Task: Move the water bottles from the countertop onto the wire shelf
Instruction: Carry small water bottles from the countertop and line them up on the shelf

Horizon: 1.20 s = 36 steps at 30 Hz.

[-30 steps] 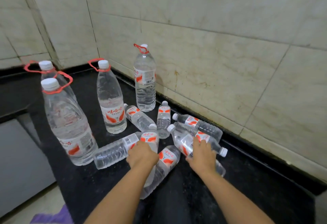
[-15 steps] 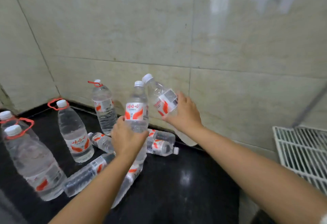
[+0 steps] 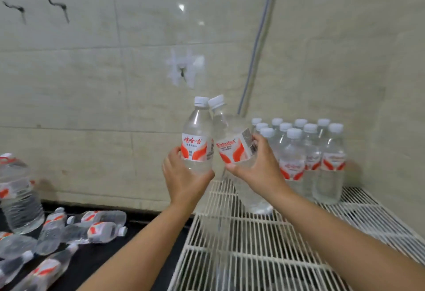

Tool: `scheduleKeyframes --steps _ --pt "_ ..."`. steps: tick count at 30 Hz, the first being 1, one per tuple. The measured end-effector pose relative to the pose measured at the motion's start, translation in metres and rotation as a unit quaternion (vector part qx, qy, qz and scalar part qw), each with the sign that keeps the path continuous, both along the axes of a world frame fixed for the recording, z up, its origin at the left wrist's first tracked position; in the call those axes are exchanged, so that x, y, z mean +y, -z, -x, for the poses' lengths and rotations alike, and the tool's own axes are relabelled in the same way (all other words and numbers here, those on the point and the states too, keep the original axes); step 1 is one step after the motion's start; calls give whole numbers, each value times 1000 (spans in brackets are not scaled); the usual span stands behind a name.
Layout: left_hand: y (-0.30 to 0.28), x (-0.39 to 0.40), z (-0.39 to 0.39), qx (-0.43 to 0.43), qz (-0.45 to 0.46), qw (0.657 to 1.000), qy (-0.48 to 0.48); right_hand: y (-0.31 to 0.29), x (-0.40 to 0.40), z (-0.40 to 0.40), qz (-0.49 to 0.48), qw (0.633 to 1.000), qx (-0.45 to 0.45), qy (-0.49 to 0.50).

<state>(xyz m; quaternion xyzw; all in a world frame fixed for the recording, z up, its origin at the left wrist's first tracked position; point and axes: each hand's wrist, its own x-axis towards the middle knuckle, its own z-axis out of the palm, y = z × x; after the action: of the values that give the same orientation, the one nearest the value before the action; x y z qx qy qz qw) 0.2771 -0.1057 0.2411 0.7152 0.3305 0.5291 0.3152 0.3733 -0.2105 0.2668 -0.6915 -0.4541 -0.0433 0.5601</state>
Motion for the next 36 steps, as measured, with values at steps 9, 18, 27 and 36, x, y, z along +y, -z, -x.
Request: scheduleKeyframes --steps 9,18,27,36 --pt "39 -114 -93 -10 76 994 79 53 -120 -81 4 997 70 38" --pt "62 -141 -131 61 93 986 127 72 -149 -128 55 978 199 -12" --pt "62 -145 -120 130 83 979 137 67 -166 -148 122 949 277 -89" --pt "58 -122 -101 148 96 962 206 52 -173 -144 160 954 247 -47"
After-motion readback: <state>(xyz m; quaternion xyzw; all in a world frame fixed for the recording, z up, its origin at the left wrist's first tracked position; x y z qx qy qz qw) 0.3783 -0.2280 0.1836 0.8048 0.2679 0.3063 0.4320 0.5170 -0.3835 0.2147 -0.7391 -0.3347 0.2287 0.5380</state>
